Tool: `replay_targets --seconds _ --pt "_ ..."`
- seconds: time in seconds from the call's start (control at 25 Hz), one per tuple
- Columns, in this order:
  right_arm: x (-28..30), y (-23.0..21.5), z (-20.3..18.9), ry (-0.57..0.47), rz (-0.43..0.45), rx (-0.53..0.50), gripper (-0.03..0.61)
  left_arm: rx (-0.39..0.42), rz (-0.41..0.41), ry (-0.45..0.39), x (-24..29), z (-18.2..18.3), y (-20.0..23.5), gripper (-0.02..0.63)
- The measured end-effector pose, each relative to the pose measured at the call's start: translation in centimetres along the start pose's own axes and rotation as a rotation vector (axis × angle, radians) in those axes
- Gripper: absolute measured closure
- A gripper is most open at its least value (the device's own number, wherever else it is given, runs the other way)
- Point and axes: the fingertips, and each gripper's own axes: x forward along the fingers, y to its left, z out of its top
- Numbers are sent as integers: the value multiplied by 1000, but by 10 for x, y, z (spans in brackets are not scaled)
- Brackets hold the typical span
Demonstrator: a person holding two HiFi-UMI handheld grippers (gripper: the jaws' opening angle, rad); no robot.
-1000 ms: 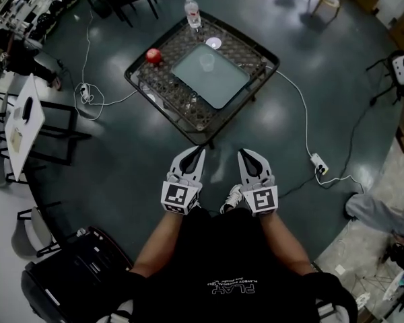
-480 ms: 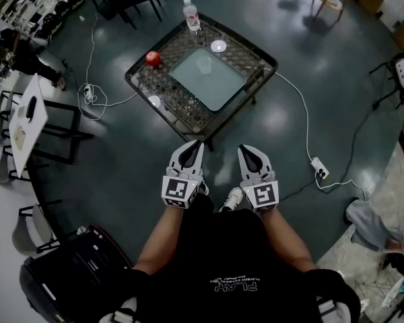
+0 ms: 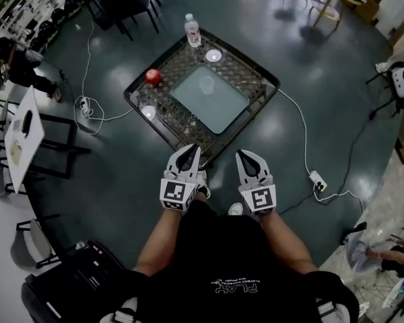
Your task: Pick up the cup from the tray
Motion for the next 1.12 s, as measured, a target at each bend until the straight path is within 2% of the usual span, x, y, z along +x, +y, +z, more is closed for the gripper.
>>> replay_targets --seconds 0.16,0.48,0.68,0.76,1.0,1.12 --pt "34 -12 17 -4 -43 26 569 2 -45 -1 27 6 24 586" --pt "91 -30 7 51 -110 60 569 -21 -105 30 74 -4 80 584" --pt "121 -34 6 78 -152 65 569 -55 -125 10 100 -1 111 584" --pt "132 -36 5 84 -168 68 569 -34 -130 5 108 0 124 584" --pt "153 -50 0 104 -194 64 569 -8 -165 29 134 -10 141 584" --pt "164 -61 -11 127 -193 95 569 -13 -167 72 150 -21 142 584"
